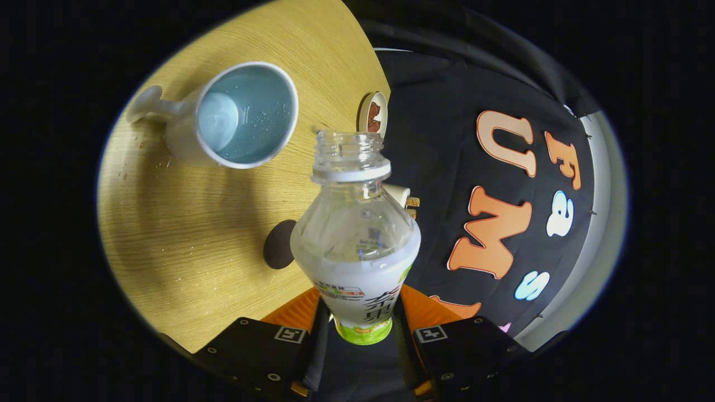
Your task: Take the bottle from table, then pour the juice into the cup, finally place the bottle on the coaster
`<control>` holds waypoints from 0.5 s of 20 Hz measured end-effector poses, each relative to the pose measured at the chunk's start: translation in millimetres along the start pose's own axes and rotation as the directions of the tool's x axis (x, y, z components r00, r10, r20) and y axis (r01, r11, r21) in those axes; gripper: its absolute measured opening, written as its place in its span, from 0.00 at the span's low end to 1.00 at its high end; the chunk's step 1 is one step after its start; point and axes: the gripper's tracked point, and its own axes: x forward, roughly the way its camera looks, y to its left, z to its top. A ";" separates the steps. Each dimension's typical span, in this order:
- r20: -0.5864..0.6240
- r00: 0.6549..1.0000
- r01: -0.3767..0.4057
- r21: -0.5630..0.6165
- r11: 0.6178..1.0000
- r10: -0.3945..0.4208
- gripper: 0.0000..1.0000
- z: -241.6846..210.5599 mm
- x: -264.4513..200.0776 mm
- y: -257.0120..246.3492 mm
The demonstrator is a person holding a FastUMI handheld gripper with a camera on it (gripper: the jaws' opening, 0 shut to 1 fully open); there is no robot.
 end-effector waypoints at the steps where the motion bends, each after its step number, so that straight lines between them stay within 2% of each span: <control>1: 0.002 1.000 -0.001 -0.006 1.000 0.001 0.56 1.4 0.0 0.7; 10: 0.009 1.000 -0.009 -0.042 0.999 0.010 0.56 3.1 -0.7 0.2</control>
